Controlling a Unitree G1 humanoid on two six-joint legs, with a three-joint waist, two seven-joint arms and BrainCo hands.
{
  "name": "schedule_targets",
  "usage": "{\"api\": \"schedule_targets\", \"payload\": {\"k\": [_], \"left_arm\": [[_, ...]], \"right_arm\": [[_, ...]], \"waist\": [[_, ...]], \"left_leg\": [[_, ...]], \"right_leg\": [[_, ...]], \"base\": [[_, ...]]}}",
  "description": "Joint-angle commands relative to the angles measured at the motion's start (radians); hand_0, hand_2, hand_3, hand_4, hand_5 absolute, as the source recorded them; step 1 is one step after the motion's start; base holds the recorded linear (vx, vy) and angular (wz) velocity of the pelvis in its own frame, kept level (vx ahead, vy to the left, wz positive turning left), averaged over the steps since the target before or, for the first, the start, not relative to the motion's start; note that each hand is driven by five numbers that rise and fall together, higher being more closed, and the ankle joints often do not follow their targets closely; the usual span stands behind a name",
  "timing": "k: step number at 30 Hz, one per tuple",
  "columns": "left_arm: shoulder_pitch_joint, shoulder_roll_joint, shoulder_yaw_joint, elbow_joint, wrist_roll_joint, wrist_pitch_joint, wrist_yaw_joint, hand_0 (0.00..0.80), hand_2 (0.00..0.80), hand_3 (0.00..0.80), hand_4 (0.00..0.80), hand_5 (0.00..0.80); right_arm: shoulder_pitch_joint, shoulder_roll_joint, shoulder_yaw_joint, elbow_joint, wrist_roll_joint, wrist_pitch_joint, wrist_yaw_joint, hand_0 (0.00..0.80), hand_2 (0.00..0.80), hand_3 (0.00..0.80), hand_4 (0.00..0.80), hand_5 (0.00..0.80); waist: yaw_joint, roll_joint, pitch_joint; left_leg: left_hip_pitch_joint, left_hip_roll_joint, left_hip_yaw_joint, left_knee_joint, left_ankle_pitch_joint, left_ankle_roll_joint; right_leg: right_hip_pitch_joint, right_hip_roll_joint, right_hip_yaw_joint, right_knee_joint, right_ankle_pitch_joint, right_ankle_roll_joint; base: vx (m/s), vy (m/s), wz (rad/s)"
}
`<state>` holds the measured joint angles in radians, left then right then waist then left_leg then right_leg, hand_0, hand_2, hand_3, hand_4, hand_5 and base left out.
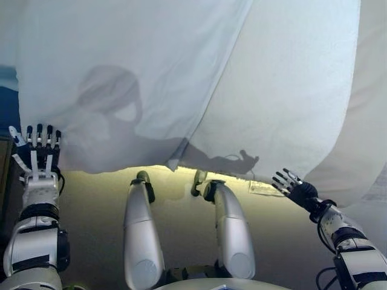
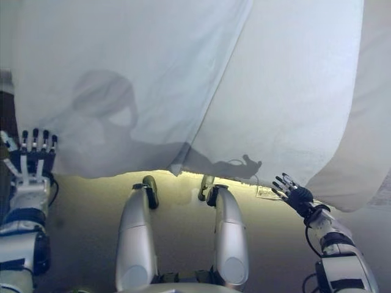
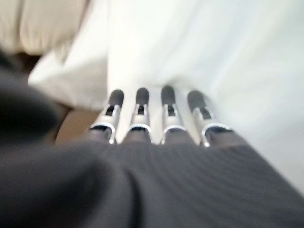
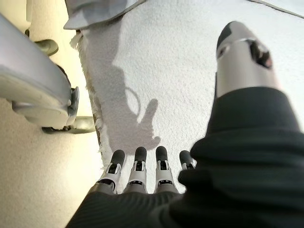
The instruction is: Make the bed neatly
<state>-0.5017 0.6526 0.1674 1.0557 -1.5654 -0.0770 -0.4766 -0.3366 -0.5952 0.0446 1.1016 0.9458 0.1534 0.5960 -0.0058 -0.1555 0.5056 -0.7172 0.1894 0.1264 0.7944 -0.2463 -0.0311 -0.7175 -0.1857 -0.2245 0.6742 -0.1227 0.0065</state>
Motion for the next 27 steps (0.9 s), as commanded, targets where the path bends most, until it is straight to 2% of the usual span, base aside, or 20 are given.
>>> {"api": "schedule_targets", "payload": {"k": [1, 7, 8, 9, 11, 16, 17, 18, 27], "left_arm": [[0.044, -0.054, -0.054, -0.07, -0.052, -0.017, -0.178, 0.0, 0.0, 0.0, 0.0, 0.0], [0.117, -0.158, -0.096, -0.172, -0.058, 0.039, -0.348, 0.0, 0.0, 0.0, 0.0, 0.0], [0.127, -0.169, -0.104, -0.182, -0.043, 0.044, -0.359, 0.0, 0.0, 0.0, 0.0, 0.0], [0.131, -0.172, -0.106, -0.184, -0.037, 0.046, -0.36, 0.0, 0.0, 0.0, 0.0, 0.0], [0.138, -0.182, -0.123, -0.18, -0.017, 0.048, -0.364, 0.0, 0.0, 0.0, 0.0, 0.0], [0.111, -0.169, -0.143, -0.146, -0.008, 0.049, -0.326, 0.0, 0.0, 0.0, 0.0, 0.0], [0.104, -0.165, -0.147, -0.141, -0.008, 0.046, -0.318, 0.0, 0.0, 0.0, 0.0, 0.0], [0.097, -0.161, -0.151, -0.133, -0.017, 0.042, -0.305, 0.0, 0.0, 0.0, 0.0, 0.0], [0.004, -0.113, -0.138, -0.081, -0.025, 0.025, -0.134, 0.0, 0.0, 0.0, 0.0, 0.0]], "right_arm": [[0.051, -0.032, -0.055, 0.033, 0.017, -0.038, -0.012, 0.0, 0.0, 0.0, 0.0, 0.0], [0.074, 0.016, -0.045, 0.0, 0.025, -0.055, -0.031, 0.0, 0.0, 0.0, 0.0, 0.0], [0.08, 0.022, -0.041, -0.012, 0.031, -0.055, -0.035, 0.0, 0.0, 0.0, 0.0, 0.0], [0.081, 0.024, -0.039, -0.015, 0.032, -0.054, -0.037, 0.0, 0.0, 0.0, 0.0, 0.0], [0.081, 0.028, -0.031, -0.024, 0.037, -0.054, -0.045, 0.0, 0.0, 0.0, 0.0, 0.0], [0.061, 0.015, -0.008, -0.021, 0.053, -0.048, -0.058, 0.0, 0.0, 0.0, 0.0, 0.0], [0.062, 0.015, -0.005, -0.027, 0.058, -0.05, -0.061, 0.0, 0.0, 0.0, 0.0, 0.0], [0.061, 0.016, 0.0, -0.029, 0.062, -0.053, -0.065, 0.0, 0.0, 0.0, 0.0, 0.0], [0.065, 0.005, 0.0, -0.052, 0.075, -0.041, -0.105, 0.0, 0.0, 0.0, 0.0, 0.0]], "waist": [[0.018, 0.028, -0.044], [0.031, 0.028, -0.036], [0.033, 0.025, -0.034], [0.034, 0.027, -0.039], [0.035, 0.023, -0.038], [0.032, 0.012, -0.032], [0.03, 0.007, -0.025], [0.029, 0.009, -0.027], [0.01, -0.01, -0.003]], "left_leg": [[0.04, 0.011, -0.071, -0.13, 0.052, -0.075], [0.062, 0.007, -0.078, -0.173, 0.065, -0.072], [0.065, 0.008, -0.078, -0.174, 0.065, -0.073], [0.076, 0.012, -0.083, -0.171, 0.039, -0.078], [0.076, 0.015, -0.083, -0.178, 0.044, -0.08], [0.055, 0.024, -0.089, -0.169, 0.046, -0.079], [0.036, 0.022, -0.086, -0.165, 0.072, -0.072], [0.039, 0.027, -0.093, -0.153, 0.042, -0.076], [-0.048, 0.024, -0.109, -0.094, 0.03, -0.069]], "right_leg": [[0.048, -0.085, 0.044, -0.118, 0.094, 0.138], [0.065, -0.081, 0.032, -0.142, 0.097, 0.134], [0.069, -0.078, 0.03, -0.143, 0.096, 0.134], [0.076, -0.074, 0.034, -0.134, 0.072, 0.143], [0.08, -0.071, 0.029, -0.139, 0.074, 0.141], [0.069, -0.064, 0.026, -0.13, 0.067, 0.132], [0.056, -0.066, 0.023, -0.134, 0.091, 0.121], [0.055, -0.06, 0.029, -0.116, 0.064, 0.13], [-0.02, -0.055, 0.038, -0.077, 0.066, 0.124]], "base": [[0.035, -0.049, -0.03], [0.022, -0.066, 0.0], [0.118, -0.064, -0.02], [0.119, -0.054, -0.03], [0.072, -0.045, -0.05], [0.007, -0.028, 0.05], [0.0, 0.0, 0.0], [0.0, 0.0, 0.0], [0.016, 0.03, 0.0]]}}
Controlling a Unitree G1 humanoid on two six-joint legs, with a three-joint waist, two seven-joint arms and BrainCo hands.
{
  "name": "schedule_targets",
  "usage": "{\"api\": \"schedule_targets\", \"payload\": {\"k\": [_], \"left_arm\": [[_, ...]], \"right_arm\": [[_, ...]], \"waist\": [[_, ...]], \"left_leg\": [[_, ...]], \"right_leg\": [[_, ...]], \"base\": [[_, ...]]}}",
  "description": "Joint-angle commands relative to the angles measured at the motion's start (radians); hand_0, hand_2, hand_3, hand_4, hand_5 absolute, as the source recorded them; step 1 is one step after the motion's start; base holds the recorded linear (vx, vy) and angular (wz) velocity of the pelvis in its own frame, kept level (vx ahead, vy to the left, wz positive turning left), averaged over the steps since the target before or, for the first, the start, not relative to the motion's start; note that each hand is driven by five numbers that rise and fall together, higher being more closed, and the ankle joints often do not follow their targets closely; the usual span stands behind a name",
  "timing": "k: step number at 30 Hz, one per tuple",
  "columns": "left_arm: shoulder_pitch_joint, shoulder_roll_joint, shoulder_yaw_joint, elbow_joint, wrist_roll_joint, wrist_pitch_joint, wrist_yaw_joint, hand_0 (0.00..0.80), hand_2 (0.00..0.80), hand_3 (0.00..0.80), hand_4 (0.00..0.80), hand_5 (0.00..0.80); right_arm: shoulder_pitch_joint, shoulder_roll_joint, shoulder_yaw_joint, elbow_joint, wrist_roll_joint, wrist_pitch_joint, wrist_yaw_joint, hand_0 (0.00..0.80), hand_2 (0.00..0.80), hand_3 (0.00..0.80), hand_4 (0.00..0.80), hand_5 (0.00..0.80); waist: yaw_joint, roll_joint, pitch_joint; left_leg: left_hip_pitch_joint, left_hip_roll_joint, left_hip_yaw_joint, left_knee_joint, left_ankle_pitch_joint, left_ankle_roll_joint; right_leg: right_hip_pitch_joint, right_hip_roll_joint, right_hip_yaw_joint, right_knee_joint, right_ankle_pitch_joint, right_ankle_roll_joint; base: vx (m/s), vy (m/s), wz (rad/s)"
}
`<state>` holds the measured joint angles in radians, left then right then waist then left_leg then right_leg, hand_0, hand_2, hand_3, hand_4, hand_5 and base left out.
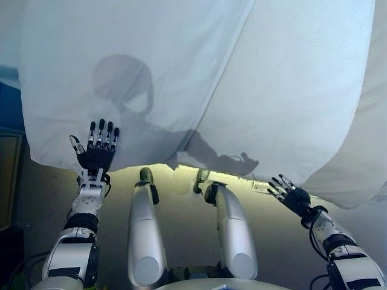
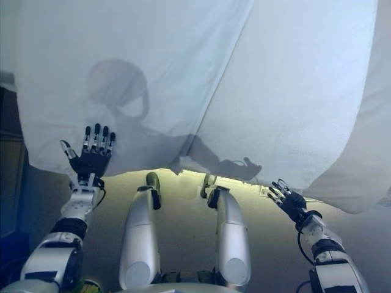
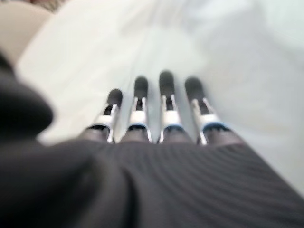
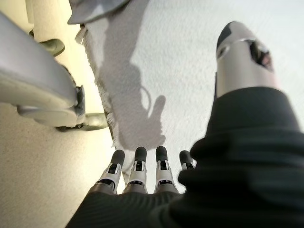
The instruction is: Make the bed neatly
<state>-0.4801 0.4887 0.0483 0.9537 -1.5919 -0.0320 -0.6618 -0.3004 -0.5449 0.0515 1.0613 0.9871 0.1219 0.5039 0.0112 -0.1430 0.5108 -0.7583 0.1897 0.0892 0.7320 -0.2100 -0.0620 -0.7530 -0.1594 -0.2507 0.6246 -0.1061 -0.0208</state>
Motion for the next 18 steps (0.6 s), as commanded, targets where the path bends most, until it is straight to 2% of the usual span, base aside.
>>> {"api": "schedule_targets", "payload": {"k": [1, 6, 14, 18], "left_arm": [[-0.035, 0.06, -0.017, 0.03, 0.001, -0.017, 0.086, 0.0, 0.0, 0.0, 0.0, 0.0], [-0.143, 0.133, -0.013, 0.129, 0.018, 0.022, 0.243, 0.0, 0.0, 0.0, 0.0, 0.0], [-0.325, 0.253, -0.045, 0.358, 0.051, 0.173, 0.407, 0.0, 0.0, 0.0, 0.0, 0.0], [-0.378, 0.289, -0.061, 0.465, 0.086, 0.253, 0.416, 0.0, 0.0, 0.0, 0.0, 0.0]], "right_arm": [[0.028, -0.047, -0.008, -0.013, 0.033, -0.009, -0.016, 0.0, 0.0, 0.0, 0.0, 0.0], [0.025, -0.051, -0.004, -0.028, 0.046, -0.008, -0.015, 0.0, 0.0, 0.0, 0.0, 0.0], [-0.008, -0.067, 0.016, -0.006, 0.07, -0.001, 0.011, 0.0, 0.0, 0.0, 0.0, 0.0], [-0.021, -0.07, 0.017, 0.013, 0.073, -0.001, 0.01, 0.0, 0.0, 0.0, 0.0, 0.0]], "waist": [[-0.01, -0.025, -0.005], [-0.027, -0.053, 0.004], [-0.054, -0.091, 0.007], [-0.063, -0.1, 0.008]], "left_leg": [[-0.017, 0.023, -0.074, -0.023, -0.008, -0.037], [-0.065, 0.03, -0.084, 0.023, -0.023, -0.031], [-0.134, 0.036, -0.096, 0.095, -0.044, -0.022], [-0.16, 0.036, -0.101, 0.126, -0.054, -0.018]], "right_leg": [[0.006, -0.08, 0.066, -0.021, 0.051, 0.152], [-0.031, -0.071, 0.073, -0.011, 0.066, 0.157], [-0.074, -0.059, 0.079, -0.011, 0.093, 0.158], [-0.092, -0.053, 0.083, -0.003, 0.097, 0.156]], "base": [[0.003, 0.055, -0.04], [0.008, 0.021, -0.03], [0.006, 0.005, -0.08], [-0.007, 0.005, -0.1]]}}
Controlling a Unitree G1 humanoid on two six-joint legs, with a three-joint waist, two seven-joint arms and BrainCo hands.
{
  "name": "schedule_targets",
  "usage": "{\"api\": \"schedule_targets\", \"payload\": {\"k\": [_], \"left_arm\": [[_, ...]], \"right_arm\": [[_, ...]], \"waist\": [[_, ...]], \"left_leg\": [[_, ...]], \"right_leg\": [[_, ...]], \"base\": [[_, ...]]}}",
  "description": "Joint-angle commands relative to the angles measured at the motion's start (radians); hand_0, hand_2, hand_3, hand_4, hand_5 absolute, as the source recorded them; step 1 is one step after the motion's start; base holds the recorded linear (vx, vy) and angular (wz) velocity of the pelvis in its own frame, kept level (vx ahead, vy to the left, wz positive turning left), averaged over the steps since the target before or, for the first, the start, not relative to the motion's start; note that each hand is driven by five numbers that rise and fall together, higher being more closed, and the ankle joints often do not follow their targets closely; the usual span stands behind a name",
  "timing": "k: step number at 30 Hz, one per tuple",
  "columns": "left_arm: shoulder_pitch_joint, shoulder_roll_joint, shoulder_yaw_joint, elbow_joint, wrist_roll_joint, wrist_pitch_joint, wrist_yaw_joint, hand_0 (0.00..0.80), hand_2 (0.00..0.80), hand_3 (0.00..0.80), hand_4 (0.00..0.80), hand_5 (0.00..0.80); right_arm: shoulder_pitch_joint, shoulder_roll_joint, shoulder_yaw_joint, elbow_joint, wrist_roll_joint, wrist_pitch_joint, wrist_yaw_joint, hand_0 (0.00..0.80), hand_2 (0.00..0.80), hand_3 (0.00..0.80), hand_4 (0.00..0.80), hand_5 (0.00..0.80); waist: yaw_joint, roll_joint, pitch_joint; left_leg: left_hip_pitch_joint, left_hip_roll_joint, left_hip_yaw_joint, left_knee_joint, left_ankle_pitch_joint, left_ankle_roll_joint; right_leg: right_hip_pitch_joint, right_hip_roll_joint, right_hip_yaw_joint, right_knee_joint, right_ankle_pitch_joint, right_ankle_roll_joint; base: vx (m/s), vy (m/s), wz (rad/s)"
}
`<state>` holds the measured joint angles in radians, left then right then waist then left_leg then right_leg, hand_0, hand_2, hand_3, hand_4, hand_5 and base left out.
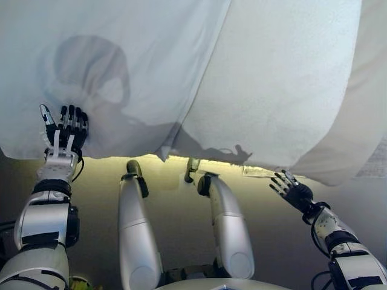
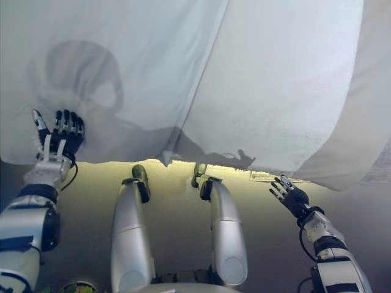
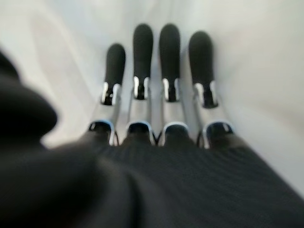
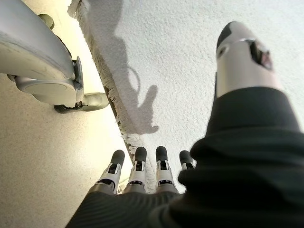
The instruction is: Make the bed neatly
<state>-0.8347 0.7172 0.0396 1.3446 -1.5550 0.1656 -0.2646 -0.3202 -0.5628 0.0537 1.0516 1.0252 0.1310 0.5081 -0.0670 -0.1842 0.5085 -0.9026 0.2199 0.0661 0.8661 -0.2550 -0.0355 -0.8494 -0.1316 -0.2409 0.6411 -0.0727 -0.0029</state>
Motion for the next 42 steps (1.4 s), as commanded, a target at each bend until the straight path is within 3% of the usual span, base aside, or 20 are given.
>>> {"api": "schedule_targets", "payload": {"k": [1, 6, 19, 26, 27, 28, 33, 34, 42], "left_arm": [[-0.031, 0.066, -0.055, 0.087, 0.054, 0.066, 0.018, 0.0, 0.0, 0.0, 0.0, 0.0], [-0.027, 0.061, -0.053, 0.108, 0.039, 0.092, 0.02, 0.0, 0.0, 0.0, 0.0, 0.0], [0.108, -0.027, 0.007, 0.063, 0.052, 0.048, 0.01, 0.0, 0.0, 0.0, 0.0, 0.0], [0.261, -0.106, 0.051, 0.043, 0.105, 0.039, 0.032, 0.0, 0.0, 0.0, 0.0, 0.0], [0.297, -0.128, 0.059, 0.04, 0.113, 0.034, 0.028, 0.0, 0.0, 0.0, 0.0, 0.0], [0.319, -0.141, 0.065, 0.038, 0.119, 0.031, 0.029, 0.0, 0.0, 0.0, 0.0, 0.0], [0.447, -0.213, 0.107, 0.035, 0.172, 0.03, 0.032, 0.0, 0.0, 0.0, 0.0, 0.0], [0.468, -0.225, 0.113, 0.034, 0.183, 0.033, 0.03, 0.0, 0.0, 0.0, 0.0, 0.0], [0.603, -0.307, 0.139, 0.029, 0.26, 0.038, 0.016, 0.0, 0.0, 0.0, 0.0, 0.0]], "right_arm": [[-0.003, -0.054, 0.014, 0.026, 0.034, -0.007, 0.011, 0.0, 0.0, 0.0, 0.0, 0.0], [0.001, -0.044, 0.018, 0.031, 0.039, -0.018, 0.028, 0.0, 0.0, 0.0, 0.0, 0.0], [0.009, 0.04, 0.038, -0.043, 0.071, -0.044, -0.021, 0.0, 0.0, 0.0, 0.0, 0.0], [0.045, 0.083, 0.006, -0.033, 0.045, -0.069, -0.018, 0.0, 0.0, 0.0, 0.0, 0.0], [0.054, 0.089, -0.006, -0.03, 0.039, -0.073, -0.017, 0.0, 0.0, 0.0, 0.0, 0.0], [0.062, 0.093, -0.01, -0.029, 0.038, -0.075, -0.015, 0.0, 0.0, 0.0, 0.0, 0.0], [0.098, 0.111, -0.048, 0.005, 0.011, -0.093, 0.019, 0.0, 0.0, 0.0, 0.0, 0.0], [0.105, 0.11, -0.058, 0.01, 0.006, -0.093, 0.026, 0.0, 0.0, 0.0, 0.0, 0.0], [0.162, 0.124, -0.111, 0.043, -0.066, -0.097, 0.058, 0.0, 0.0, 0.0, 0.0, 0.0]], "waist": [[0.013, -0.061, 0.011], [0.015, -0.07, 0.011], [0.042, -0.075, 0.011], [0.053, -0.044, -0.018], [0.054, -0.041, -0.025], [0.057, -0.034, -0.035], [0.071, -0.018, -0.085], [0.072, -0.019, -0.092], [0.074, 0.024, -0.197]], "left_leg": [[-0.022, 0.006, -0.079, -0.002, -0.011, -0.043], [-0.048, 0.004, -0.088, 0.013, -0.017, -0.041], [0.054, 0.008, -0.066, -0.047, -0.015, -0.045], [0.174, 0.007, -0.028, -0.128, 0.006, -0.059], [0.186, 0.002, -0.016, -0.152, 0.042, -0.056], [0.212, 0.005, -0.019, -0.158, 0.015, -0.064], [0.313, 0.0, 0.003, -0.238, 0.041, -0.076], [0.326, -0.006, 0.015, -0.264, 0.076, -0.071], [0.546, -0.031, 0.072, -0.457, 0.135, -0.083]], "right_leg": [[0.0, -0.08, 0.074, -0.017, 0.065, 0.138], [-0.02, -0.076, 0.073, -0.017, 0.072, 0.136], [0.086, -0.074, 0.05, -0.08, 0.074, 0.149], [0.2, -0.085, 0.045, -0.138, 0.062, 0.161], [0.213, -0.091, 0.042, -0.16, 0.082, 0.152], [0.233, -0.088, 0.047, -0.156, 0.055, 0.163], [0.326, -0.105, 0.031, -0.21, 0.045, 0.167], [0.342, -0.112, 0.022, -0.234, 0.067, 0.156], [0.54, -0.099, -0.004, -0.386, 0.075, 0.155]], "base": [[-0.016, 0.006, -0.13], [-0.023, -0.01, -0.09], [-0.012, -0.08, 0.02], [-0.004, -0.073, 0.02], [0.024, -0.074, -0.02], [0.031, -0.079, 0.04], [0.045, -0.075, 0.03], [-0.035, -0.072, 0.02], [0.09, -0.042, 0.02]]}}
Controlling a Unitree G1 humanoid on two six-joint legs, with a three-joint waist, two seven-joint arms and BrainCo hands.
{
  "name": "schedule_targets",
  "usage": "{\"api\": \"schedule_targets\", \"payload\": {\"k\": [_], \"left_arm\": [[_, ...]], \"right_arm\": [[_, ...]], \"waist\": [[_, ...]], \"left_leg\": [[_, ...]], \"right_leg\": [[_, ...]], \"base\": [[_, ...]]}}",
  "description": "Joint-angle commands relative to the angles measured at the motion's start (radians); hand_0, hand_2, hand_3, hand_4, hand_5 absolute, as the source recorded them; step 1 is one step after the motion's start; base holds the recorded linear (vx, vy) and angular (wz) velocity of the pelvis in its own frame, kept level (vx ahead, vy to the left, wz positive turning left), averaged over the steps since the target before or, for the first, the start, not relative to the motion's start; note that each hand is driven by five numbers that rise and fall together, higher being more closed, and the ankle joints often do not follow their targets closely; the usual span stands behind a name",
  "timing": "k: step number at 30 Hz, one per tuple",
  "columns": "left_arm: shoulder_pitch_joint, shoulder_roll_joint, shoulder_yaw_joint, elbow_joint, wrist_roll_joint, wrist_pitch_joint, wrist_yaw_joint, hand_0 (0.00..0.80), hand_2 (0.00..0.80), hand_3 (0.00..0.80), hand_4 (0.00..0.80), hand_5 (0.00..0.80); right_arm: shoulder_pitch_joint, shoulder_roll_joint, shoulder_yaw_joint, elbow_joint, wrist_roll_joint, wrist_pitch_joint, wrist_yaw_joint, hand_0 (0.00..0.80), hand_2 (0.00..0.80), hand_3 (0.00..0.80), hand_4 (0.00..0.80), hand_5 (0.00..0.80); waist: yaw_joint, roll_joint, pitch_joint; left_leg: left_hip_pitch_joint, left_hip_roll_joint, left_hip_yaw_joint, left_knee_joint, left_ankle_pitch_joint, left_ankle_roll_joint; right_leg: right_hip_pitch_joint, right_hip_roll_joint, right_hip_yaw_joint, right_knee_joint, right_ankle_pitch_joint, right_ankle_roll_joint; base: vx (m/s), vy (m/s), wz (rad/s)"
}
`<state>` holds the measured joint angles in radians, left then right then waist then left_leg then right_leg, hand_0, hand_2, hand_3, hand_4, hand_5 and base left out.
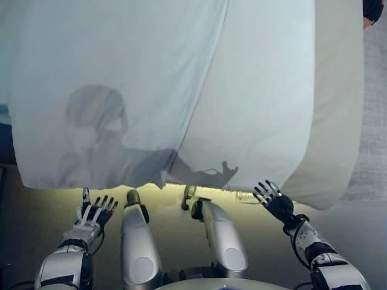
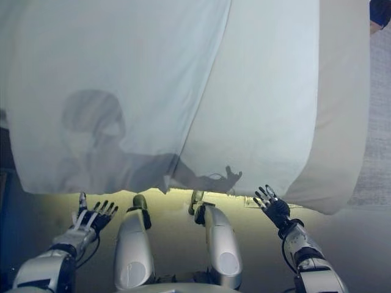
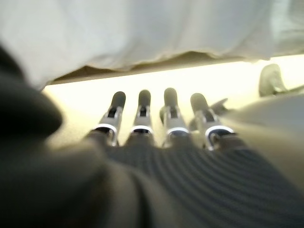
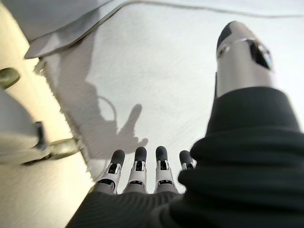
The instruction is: Make the bed neatly
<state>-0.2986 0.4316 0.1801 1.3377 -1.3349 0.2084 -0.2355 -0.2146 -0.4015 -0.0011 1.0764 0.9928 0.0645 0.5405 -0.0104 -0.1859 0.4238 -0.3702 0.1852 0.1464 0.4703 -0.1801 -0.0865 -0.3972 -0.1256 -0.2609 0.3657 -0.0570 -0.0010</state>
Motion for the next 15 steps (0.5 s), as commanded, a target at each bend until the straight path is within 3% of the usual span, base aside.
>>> {"api": "schedule_targets", "payload": {"k": [1, 9, 15], "left_arm": [[0.08, -0.03, 0.001, 0.032, 0.04, -0.009, -0.015, 0.0, 0.0, 0.0, 0.0, 0.0], [0.179, -0.088, 0.012, -0.068, 0.12, -0.076, -0.105, 0.0, 0.0, 0.0, 0.0, 0.0], [0.228, -0.12, -0.011, -0.093, 0.191, -0.113, -0.158, 0.0, 0.0, 0.0, 0.0, 0.0]], "right_arm": [[0.063, -0.034, -0.061, 0.02, -0.049, -0.029, 0.027, 0.0, 0.0, 0.0, 0.0, 0.0], [0.161, 0.01, -0.07, -0.034, -0.161, 0.026, 0.021, 0.0, 0.0, 0.0, 0.0, 0.0], [0.223, 0.066, -0.042, 0.023, -0.215, 0.013, 0.003, 0.0, 0.0, 0.0, 0.0, 0.0]], "waist": [[0.017, 0.034, -0.129], [0.017, 0.095, -0.259], [0.018, 0.127, -0.331]], "left_leg": [[0.042, -0.001, -0.002, -0.086, 0.066, -0.032], [0.271, -0.044, 0.04, -0.333, 0.138, -0.026], [0.37, -0.063, 0.045, -0.483, 0.187, -0.022]], "right_leg": [[0.113, -0.105, 0.015, -0.13, 0.061, 0.153], [0.314, -0.098, -0.003, -0.295, 0.092, 0.161], [0.39, -0.09, -0.009, -0.386, 0.133, 0.168]], "base": [[0.141, -0.006, 0.04], [0.179, 0.007, 0.02], [0.116, -0.016, -0.01]]}}
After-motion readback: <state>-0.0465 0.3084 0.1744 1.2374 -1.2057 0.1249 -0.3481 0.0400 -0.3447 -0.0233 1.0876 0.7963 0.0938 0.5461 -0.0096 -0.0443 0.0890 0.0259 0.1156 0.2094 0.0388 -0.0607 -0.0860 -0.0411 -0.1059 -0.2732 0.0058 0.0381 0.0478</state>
